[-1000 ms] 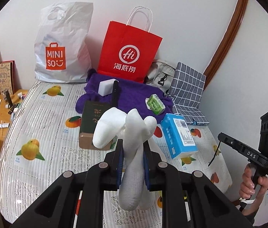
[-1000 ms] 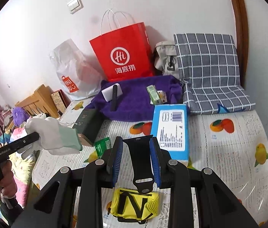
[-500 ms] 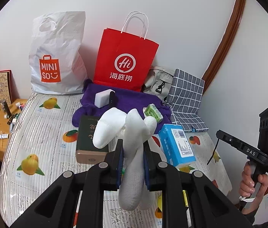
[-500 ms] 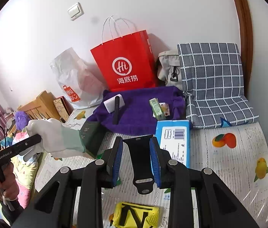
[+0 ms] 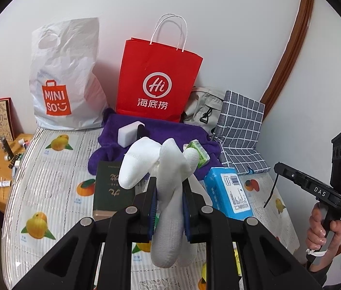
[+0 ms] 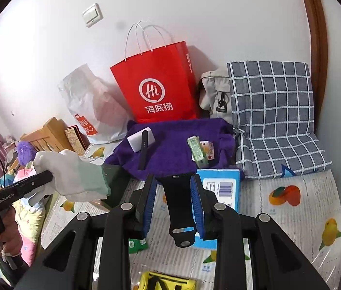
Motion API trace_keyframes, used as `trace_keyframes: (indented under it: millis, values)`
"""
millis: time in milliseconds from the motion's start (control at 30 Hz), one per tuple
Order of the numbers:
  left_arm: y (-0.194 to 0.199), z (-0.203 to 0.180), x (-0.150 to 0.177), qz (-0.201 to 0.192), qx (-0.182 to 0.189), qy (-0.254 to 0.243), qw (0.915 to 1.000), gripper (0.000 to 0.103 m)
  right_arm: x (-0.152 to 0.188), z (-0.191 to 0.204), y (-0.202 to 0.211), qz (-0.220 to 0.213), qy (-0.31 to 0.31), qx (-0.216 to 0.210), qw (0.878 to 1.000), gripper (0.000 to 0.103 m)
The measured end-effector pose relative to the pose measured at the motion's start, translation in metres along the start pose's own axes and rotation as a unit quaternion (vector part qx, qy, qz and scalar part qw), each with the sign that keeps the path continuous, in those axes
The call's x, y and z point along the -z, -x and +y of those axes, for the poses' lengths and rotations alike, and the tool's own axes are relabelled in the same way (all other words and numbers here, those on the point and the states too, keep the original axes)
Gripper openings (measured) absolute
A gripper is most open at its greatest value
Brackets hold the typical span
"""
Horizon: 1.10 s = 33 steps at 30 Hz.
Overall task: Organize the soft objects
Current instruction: 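Carry white glove toward purple towel with left tool while right tool carries yellow bag, then lower the white glove onto the purple towel and open the left tool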
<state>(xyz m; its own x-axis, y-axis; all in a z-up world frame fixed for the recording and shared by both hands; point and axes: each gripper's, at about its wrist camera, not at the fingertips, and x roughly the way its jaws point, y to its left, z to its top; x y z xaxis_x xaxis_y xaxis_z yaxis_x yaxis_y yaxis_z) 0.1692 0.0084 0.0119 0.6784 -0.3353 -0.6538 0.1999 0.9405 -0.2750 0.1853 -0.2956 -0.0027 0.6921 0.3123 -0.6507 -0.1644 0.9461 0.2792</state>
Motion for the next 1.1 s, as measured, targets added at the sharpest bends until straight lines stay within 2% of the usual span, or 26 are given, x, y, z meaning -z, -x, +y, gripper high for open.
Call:
trace_keyframes:
  millis: [600,1100]
  values:
    - [-0.059,0.0,-0.045,0.015,-0.001,-0.017,0.9997,0.017,-0.039,-0.005,-0.052,0.014,0.025,0.034,0.999,0.029]
    - [-0.12,0.006,-0.071,0.041,-0.006,-0.029,0.9987,0.017,-0.081,-0.018,-0.119,0.025,0.027,0.04,0.999,0.029]
